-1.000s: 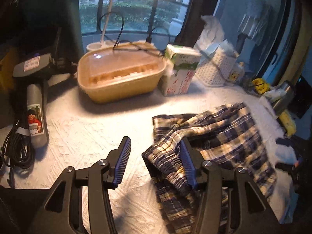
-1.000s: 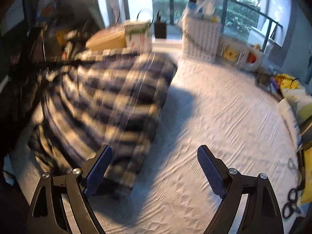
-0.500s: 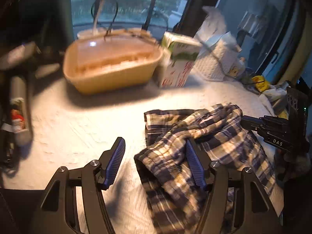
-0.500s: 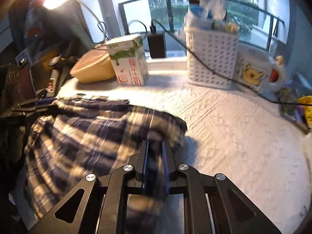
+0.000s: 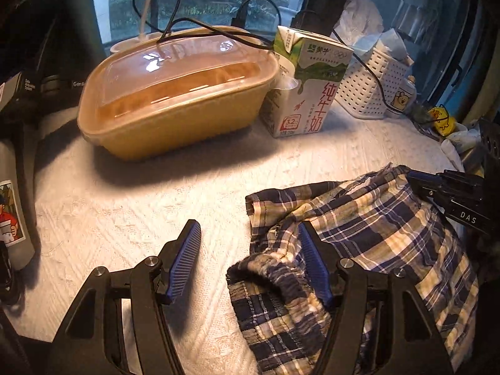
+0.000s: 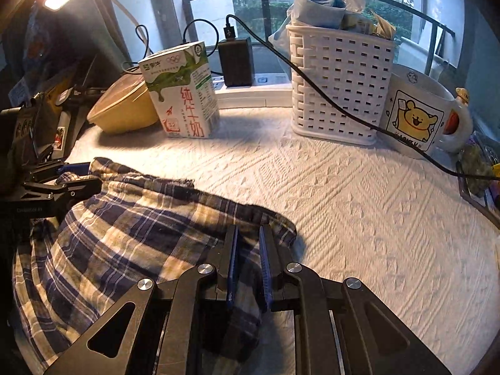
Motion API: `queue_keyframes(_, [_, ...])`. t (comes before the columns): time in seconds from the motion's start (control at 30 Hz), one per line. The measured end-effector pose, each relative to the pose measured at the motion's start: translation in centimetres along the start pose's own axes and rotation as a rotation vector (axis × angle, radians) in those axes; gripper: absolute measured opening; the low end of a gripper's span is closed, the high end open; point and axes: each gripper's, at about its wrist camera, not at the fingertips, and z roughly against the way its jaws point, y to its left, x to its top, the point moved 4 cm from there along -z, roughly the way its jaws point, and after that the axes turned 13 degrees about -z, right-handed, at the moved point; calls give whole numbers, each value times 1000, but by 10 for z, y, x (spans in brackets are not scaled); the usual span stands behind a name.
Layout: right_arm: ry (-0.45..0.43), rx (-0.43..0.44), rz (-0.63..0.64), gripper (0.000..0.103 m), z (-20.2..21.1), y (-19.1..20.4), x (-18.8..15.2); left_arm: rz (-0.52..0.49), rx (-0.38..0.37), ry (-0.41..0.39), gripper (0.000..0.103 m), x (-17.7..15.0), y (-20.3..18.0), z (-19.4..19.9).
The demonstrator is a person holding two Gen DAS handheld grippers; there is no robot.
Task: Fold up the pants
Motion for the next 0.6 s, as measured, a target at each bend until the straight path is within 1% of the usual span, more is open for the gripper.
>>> queue_keyframes(0.03, [-6, -2, -4, 15, 2, 0, 1, 7, 3, -5, 65, 1, 1, 6])
queue_keyframes(0.13, [-37, -2, -5, 15, 18, 4, 1, -1, 25, -62, 65, 4, 0, 31])
queue_keyframes(0.23, [-56, 11, 18, 15, 37, 12, -3, -2, 44, -89, 65, 1, -7, 54])
queue_keyframes(0.33, [-56, 16, 46, 15, 51, 22, -13, -14, 18, -104, 65, -9, -24, 70])
queue_keyframes(0.47, [-37, 29, 71, 15, 60, 36, -29, -31, -26, -76, 65, -29, -48, 74])
queue_keyframes(0.6, [-11, 31, 83, 15, 59, 43, -46, 13, -18, -26, 65, -54, -52, 62])
